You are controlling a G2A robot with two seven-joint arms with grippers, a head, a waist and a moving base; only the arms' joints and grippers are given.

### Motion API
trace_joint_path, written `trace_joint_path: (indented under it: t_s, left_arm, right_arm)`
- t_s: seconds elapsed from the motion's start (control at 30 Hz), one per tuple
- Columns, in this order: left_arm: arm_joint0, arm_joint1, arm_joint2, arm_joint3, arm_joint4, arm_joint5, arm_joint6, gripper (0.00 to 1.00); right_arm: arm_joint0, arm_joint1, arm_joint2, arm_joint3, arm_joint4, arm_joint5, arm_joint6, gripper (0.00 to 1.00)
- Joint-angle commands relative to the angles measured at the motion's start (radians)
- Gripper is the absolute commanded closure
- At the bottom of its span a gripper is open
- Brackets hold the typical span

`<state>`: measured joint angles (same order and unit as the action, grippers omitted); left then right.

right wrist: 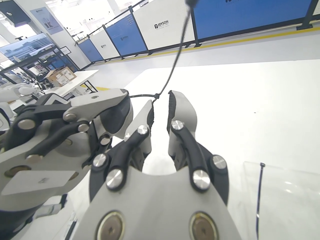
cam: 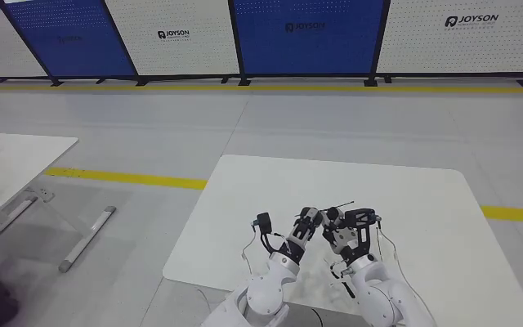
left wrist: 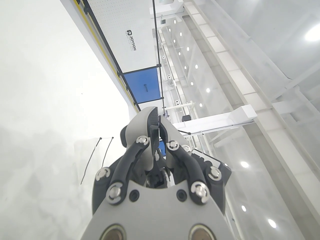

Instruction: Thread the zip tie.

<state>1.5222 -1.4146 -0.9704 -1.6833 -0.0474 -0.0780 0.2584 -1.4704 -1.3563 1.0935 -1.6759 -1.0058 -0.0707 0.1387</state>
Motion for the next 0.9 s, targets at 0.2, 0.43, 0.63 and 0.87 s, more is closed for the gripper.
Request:
trace_joint_path:
  t_s: [0.2, 0.43, 0.63, 0.87]
  left_arm:
    - [0.000, -0.002, 0.000, 0.002, 0.004, 0.003, 0.001, 1.00]
    - [0.001, -0.002, -0.001, 0.000, 0.008, 0.004, -0.001, 1.00]
    - [-0.002, -0.003, -0.003, -0.004, 0.010, 0.008, -0.006, 1.00]
    - [-0.004, -0.005, -0.006, -0.009, 0.005, -0.001, -0.002, 1.00]
  right_arm:
    - [0.000, 0.001, -0.001, -0.001, -0.001, -0.004, -0.003, 0.88]
    - [0.002, 0.001, 0.001, 0.002, 0.006, -0.006, -0.004, 0.87]
    - [0.006, 0.001, 0.003, 0.003, 0.010, -0.004, -0.003, 1.00]
    - [0.007, 0.001, 0.005, 0.008, 0.014, -0.005, 0.003, 1.00]
